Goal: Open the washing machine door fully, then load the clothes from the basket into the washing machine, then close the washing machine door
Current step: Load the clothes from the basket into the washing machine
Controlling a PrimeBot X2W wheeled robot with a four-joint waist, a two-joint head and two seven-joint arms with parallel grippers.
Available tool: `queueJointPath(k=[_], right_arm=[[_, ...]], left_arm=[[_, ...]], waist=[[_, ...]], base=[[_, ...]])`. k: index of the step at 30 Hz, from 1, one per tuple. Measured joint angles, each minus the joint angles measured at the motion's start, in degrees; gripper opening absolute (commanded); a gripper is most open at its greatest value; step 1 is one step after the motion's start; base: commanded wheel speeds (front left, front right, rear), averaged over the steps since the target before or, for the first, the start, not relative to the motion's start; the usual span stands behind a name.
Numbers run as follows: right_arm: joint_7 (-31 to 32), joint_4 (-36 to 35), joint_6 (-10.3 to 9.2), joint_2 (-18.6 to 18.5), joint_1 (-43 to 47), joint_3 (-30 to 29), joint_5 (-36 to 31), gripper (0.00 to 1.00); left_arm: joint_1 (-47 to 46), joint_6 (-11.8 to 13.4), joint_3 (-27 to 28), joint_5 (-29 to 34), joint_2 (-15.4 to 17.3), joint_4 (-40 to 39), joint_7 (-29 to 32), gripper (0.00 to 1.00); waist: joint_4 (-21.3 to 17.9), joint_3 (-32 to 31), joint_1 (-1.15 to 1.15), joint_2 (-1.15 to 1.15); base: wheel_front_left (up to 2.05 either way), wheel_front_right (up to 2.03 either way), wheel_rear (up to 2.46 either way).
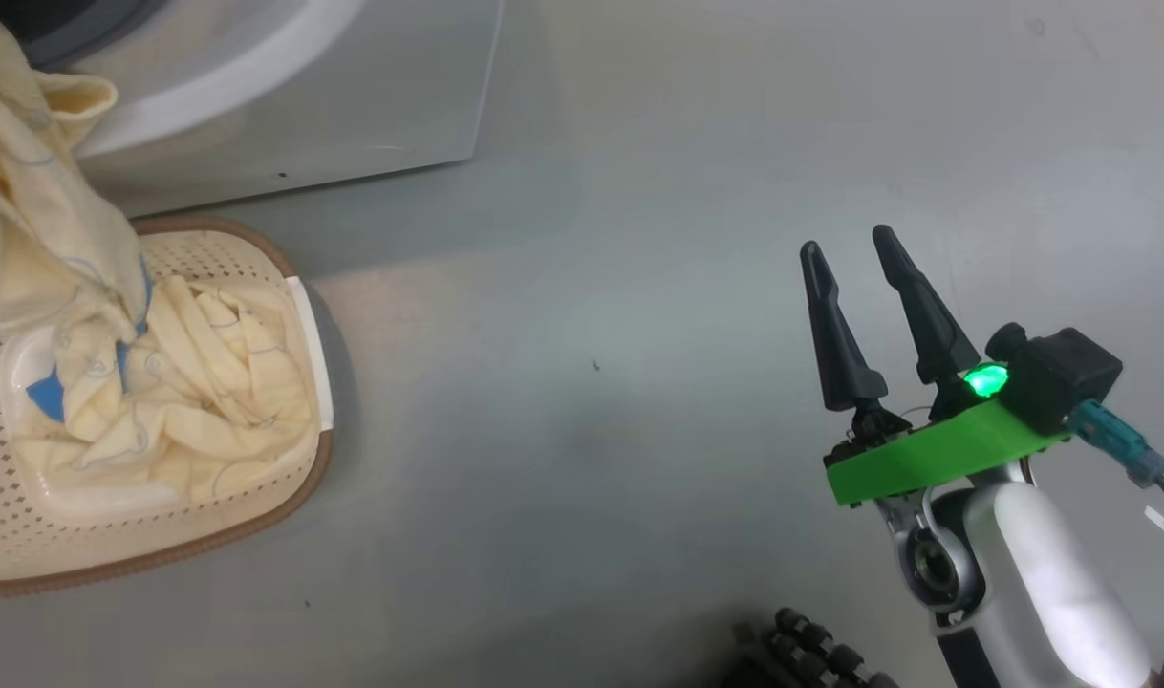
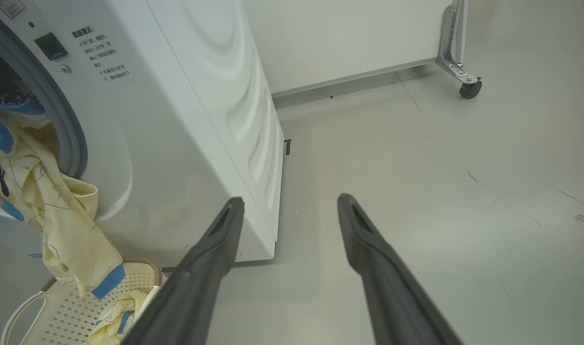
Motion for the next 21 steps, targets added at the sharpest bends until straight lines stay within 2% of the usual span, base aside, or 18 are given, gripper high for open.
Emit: queueJointPath(k=[7, 14, 21], right_arm=[[-0.16, 0.98, 0.00, 0.00, -0.83, 1.13, 1.38, 1.00], [-0.23, 1.09, 0.00, 0.00, -2.58, 2.44, 2.72, 1.00], [-0.24, 0.47, 0.00, 0.00, -3.63, 3.21, 3.65, 1.00]], left_arm=[[-3.25, 2.40, 1.55, -0.05, 1.59, -1.43, 3.92, 0.00], [-9.82, 1.77, 1.70, 1.02, 4.79, 2.68, 5.11, 0.00], [-18.24, -0.91, 1.87, 4.94, 7.33, 9.81, -3.57, 0.00]], waist=[[-2.07, 1.60, 0.00, 0.00], [-4.82, 4.03, 0.01, 0.00], [-7.25, 7.70, 0.01, 0.00]], base=[[0.00, 0.00, 0.00], [0.00, 0.00, 0.00], [0.00, 0.00, 0.00]])
